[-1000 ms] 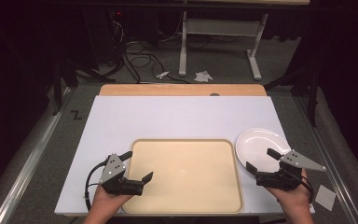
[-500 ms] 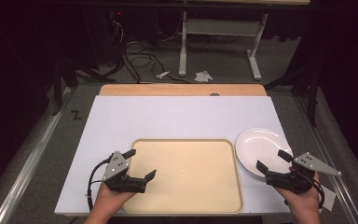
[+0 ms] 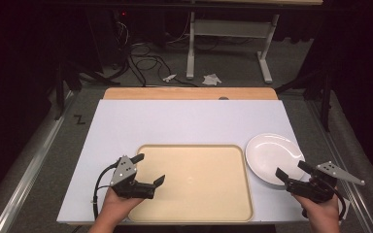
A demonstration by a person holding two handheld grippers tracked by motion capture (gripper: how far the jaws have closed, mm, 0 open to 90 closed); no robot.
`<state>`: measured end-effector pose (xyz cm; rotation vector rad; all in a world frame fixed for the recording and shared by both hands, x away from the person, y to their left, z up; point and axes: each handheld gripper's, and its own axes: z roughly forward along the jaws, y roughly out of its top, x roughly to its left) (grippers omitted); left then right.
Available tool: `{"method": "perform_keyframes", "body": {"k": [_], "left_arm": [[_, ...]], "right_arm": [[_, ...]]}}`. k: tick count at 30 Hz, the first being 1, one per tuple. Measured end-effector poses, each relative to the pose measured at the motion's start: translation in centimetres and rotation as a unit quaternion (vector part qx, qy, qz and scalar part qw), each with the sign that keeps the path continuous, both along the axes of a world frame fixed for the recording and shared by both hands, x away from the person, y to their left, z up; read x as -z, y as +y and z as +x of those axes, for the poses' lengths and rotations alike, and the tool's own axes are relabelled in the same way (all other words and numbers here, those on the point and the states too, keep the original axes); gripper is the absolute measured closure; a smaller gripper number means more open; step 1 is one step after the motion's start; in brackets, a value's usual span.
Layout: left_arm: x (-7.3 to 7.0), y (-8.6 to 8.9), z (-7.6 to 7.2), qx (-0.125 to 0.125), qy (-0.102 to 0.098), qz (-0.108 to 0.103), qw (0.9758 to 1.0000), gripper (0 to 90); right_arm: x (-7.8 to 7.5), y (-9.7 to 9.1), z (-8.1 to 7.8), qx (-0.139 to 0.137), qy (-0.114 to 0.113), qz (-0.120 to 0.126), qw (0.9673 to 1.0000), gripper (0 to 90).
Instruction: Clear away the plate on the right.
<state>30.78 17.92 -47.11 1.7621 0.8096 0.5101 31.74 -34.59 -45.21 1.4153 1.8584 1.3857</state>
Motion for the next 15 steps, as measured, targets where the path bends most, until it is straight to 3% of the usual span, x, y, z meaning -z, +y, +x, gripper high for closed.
{"method": "perform_keyframes", "body": {"k": [10, 14, 15], "left_arm": [[0.0, -0.6, 0.5, 0.008, -0.003, -0.001, 1.0000, 1.6], [0.0, -0.9, 0.6, 0.012, -0.005, -0.001, 0.9999, 1.6], [0.0, -1.1, 0.7, 0.013, -0.005, -0.001, 0.9999, 1.6]], "right_arm": [[1.6, -3.1, 0.1, 0.033, 0.048, 0.053, 0.9969, 0.6], [2.0, -3.8, -0.1, 0.042, 0.063, 0.072, 0.9945, 0.6], [2.2, -4.2, -0.2, 0.047, 0.073, 0.087, 0.9924, 0.6]]}}
